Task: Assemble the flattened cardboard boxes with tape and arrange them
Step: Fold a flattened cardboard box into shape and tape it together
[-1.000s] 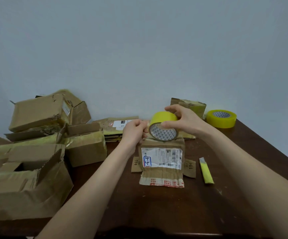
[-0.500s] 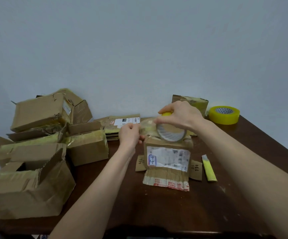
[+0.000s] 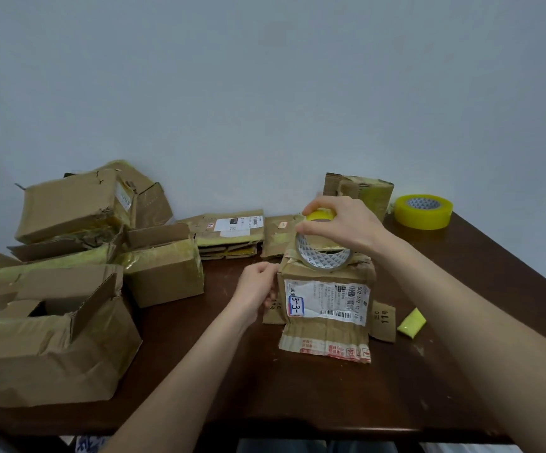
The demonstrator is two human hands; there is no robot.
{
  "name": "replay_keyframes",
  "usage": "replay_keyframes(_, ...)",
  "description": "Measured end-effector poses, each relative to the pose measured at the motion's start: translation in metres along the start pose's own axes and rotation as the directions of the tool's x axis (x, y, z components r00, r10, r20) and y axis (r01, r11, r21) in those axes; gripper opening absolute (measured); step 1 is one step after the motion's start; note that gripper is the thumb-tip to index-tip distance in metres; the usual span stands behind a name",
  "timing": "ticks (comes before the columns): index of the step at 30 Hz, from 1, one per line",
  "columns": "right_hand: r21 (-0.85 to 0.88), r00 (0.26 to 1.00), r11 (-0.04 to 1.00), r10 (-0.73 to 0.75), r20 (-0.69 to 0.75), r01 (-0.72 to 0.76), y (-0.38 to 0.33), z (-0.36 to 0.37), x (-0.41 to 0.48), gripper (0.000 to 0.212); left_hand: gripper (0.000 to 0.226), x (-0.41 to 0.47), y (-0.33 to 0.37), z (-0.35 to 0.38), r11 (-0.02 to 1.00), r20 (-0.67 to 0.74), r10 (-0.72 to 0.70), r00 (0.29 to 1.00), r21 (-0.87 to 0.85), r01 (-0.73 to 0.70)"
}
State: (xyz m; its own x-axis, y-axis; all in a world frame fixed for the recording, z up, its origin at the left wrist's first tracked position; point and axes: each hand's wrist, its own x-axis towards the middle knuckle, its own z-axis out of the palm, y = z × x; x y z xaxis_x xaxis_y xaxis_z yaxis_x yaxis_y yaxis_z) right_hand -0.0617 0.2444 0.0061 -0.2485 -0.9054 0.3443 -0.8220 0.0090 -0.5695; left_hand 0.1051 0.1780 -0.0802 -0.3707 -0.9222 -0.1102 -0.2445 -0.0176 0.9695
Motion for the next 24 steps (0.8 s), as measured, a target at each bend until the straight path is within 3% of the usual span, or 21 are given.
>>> replay_keyframes(2, 0.034, 0.999, 0.999, 0.02, -0.027, -0.019, 0.001, 0.001, -0.004, 0.038, 0.036, -0.001, -0.005, 0.002, 0.989, 0.077, -0.121, 0.99, 0.093, 0.114)
replay_keyframes(4, 0.064, 0.998, 0.998, 0.034, -0.055, -0.031, 0.002, 0.001, -0.008, 0.037, 0.038, 0.001, -0.011, 0.0, 0.96, 0.086, -0.153, 0.985, 0.248, 0.127)
replay_keyframes(6, 0.076, 0.997, 0.997, 0.033, -0.065, -0.028, 0.004, 0.001, -0.011, 0.037, 0.022, 0.004, -0.014, -0.005, 0.954, -0.021, -0.008, 1.0, 0.299, 0.014)
replay_keyframes(8, 0.079, 0.997, 0.997, 0.029, -0.069, -0.023, 0.004, 0.003, -0.011, 0.037, 0.028, 0.005, -0.005, -0.011, 0.974, -0.08, 0.209, 0.975, 0.1, -0.201)
replay_keyframes(10, 0.087, 0.997, 0.996, 0.023, -0.076, -0.016, 0.003, 0.004, -0.011, 0.035, 0.064, 0.006, 0.01, -0.013, 0.928, 0.147, 0.358, 0.922, 0.052, -0.368)
replay_keyframes(12, 0.111, 0.997, 0.994, 0.018, -0.078, -0.009, 0.004, 0.004, -0.01, 0.032, 0.1, 0.005, 0.02, -0.005, 0.88, 0.403, 0.321, 0.857, 0.207, -0.427)
replay_keyframes(13, 0.134, 0.997, 0.991, 0.016, -0.075, -0.006, 0.004, 0.004, -0.01, 0.03, 0.106, 0.004, 0.022, -0.001, 0.854, 0.454, 0.288, 0.843, 0.277, -0.44)
replay_keyframes(18, 0.271, 0.995, 0.961, -0.027, -0.095, 0.052, 0.002, 0.002, -0.005, 0.044, 0.087, 0.009, 0.028, -0.016, 0.763, 0.347, 0.426, 0.835, 0.359, -0.538)
replay_keyframes(20, 0.363, 0.998, 0.931, -0.008, -0.068, 0.032, 0.0, 0.004, -0.002, 0.048, 0.091, 0.013, 0.03, -0.038, 0.756, 0.328, 0.431, 0.841, 0.378, -0.535)
replay_keyframes(22, 0.387, 1.0, 0.922, -0.016, -0.022, 0.024, 0.0, 0.015, 0.001, 0.048, 0.097, 0.015, 0.027, -0.051, 0.654, 0.356, 0.429, 0.83, 0.512, -0.557)
replay_keyframes(24, 0.425, 0.999, 0.905, -0.036, -0.002, 0.034, 0.001, 0.028, 0.003, 0.047, 0.089, 0.012, 0.019, -0.05, 0.536, 0.352, 0.493, 0.796, 0.598, -0.596)
